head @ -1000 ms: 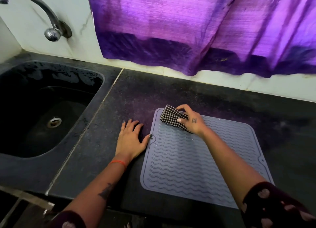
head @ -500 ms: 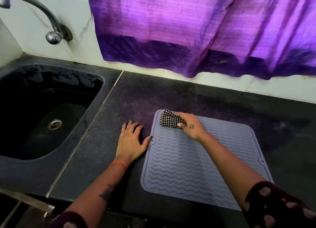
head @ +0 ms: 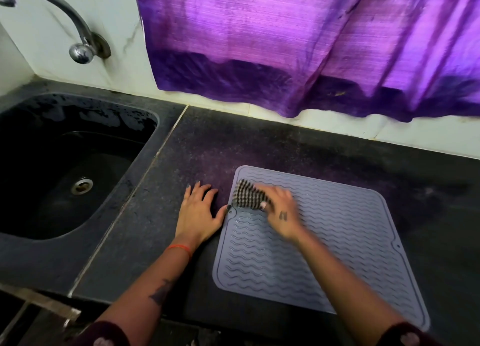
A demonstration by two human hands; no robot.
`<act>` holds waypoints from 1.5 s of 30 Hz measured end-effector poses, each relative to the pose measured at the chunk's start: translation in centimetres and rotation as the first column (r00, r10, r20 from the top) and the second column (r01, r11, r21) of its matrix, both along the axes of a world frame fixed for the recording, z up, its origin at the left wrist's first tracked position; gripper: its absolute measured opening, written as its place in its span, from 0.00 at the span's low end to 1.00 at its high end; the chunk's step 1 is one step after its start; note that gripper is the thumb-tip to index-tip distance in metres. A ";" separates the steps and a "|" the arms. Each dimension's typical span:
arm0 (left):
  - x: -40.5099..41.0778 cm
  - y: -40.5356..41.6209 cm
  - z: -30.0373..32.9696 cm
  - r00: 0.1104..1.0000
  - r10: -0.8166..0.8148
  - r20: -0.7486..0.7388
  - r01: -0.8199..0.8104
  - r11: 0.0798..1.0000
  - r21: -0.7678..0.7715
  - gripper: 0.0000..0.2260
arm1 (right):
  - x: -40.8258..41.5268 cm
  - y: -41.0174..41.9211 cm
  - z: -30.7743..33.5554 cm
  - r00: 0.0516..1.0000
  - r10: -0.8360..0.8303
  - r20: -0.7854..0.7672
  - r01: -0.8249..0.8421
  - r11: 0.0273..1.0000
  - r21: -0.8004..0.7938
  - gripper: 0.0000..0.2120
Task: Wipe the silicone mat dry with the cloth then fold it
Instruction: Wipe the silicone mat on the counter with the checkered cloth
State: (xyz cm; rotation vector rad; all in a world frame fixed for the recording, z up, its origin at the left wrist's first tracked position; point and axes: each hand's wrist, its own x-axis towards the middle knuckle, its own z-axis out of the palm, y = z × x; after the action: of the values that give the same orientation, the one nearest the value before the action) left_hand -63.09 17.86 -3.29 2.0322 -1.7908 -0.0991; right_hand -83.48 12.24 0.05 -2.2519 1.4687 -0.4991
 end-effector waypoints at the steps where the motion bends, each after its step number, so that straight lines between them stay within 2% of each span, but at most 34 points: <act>1: 0.0 0.0 0.0 1.000 -0.001 0.000 0.001 1.000 0.001 0.32 | 0.2 1.3 -0.6 0.998 0.000 -0.055 -0.002 0.999 -0.042 0.25; 4: 0.0 -0.1 -0.2 1.000 -0.001 -0.003 0.001 1.000 0.001 0.30 | 0.3 2.1 -1.8 0.988 -0.003 -0.157 -0.014 0.994 -0.112 0.26; 8: 0.1 0.0 -0.2 1.000 -0.007 0.002 0.007 1.000 0.004 0.29 | 0.1 0.8 0.2 0.988 0.068 -0.141 -0.068 0.998 0.005 0.26; 10: 0.0 0.0 -0.2 1.000 -0.008 0.005 0.008 1.000 0.003 0.29 | 0.1 1.4 0.8 0.992 0.065 -0.107 -0.064 0.998 0.012 0.26; 16: 0.0 -0.1 -0.1 1.000 -0.004 -0.017 0.004 1.000 0.018 0.25 | 0.6 5.2 -1.8 0.980 0.024 -0.199 -0.052 0.989 -0.135 0.29; 21: -0.1 0.1 0.0 1.000 -0.004 -0.025 0.005 1.000 0.022 0.28 | 0.4 3.9 0.5 0.976 0.108 -0.188 -0.107 0.994 0.019 0.26; 27: 0.0 0.0 0.1 0.999 -0.001 -0.038 0.002 1.000 0.019 0.31 | -0.2 8.9 -0.6 0.972 0.040 -0.229 -0.063 0.994 -0.090 0.25; 34: -0.1 0.1 0.1 0.999 -0.011 -0.030 0.012 0.999 0.032 0.32 | -0.7 8.2 1.0 0.964 0.175 -0.201 -0.170 0.985 0.044 0.25; 37: 0.0 0.0 0.0 0.999 -0.008 -0.033 0.009 1.000 0.020 0.32 | -1.0 11.6 -0.7 0.949 0.173 -0.263 -0.204 0.974 -0.098 0.24; 40: -0.1 0.0 0.1 1.000 -0.003 -0.024 0.003 1.000 0.025 0.32 | -1.0 11.4 -1.3 0.954 0.183 -0.236 -0.213 0.971 -0.105 0.22; 43: -0.1 0.0 0.1 1.000 -0.004 -0.017 0.005 1.000 0.024 0.32 | -1.2 10.3 0.2 0.959 0.243 -0.144 -0.247 0.969 -0.007 0.21; 45: -0.2 0.1 0.2 1.000 -0.007 0.005 0.007 1.000 0.027 0.33 | -1.4 11.0 0.6 0.953 0.285 -0.106 -0.290 0.957 -0.031 0.20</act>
State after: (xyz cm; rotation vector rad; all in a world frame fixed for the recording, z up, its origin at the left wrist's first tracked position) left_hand -63.24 18.00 -3.07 2.0470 -1.8086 -0.1216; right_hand -84.87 23.24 0.65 -2.5051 1.1534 -0.3352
